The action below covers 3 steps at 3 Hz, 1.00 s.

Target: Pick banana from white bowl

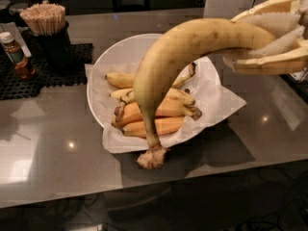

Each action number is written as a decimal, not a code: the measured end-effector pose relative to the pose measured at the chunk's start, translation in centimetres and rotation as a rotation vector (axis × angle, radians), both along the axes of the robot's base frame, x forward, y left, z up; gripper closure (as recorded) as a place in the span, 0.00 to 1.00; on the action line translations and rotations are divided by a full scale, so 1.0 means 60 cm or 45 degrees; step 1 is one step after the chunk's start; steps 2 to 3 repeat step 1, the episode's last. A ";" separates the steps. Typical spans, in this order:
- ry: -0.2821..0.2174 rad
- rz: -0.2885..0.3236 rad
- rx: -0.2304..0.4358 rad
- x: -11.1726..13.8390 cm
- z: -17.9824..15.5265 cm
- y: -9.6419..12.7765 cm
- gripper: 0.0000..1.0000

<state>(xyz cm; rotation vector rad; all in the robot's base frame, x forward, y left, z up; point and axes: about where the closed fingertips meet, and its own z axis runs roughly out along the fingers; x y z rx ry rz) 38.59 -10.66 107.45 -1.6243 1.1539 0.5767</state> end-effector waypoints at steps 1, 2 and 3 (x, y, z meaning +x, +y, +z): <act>0.000 0.000 0.000 0.000 0.000 0.000 1.00; 0.000 0.000 0.000 0.000 0.000 0.000 1.00; 0.000 0.000 0.000 0.000 0.000 0.000 1.00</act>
Offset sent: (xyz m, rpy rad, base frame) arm 0.0000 0.0000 0.0000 0.0000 0.0000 0.0000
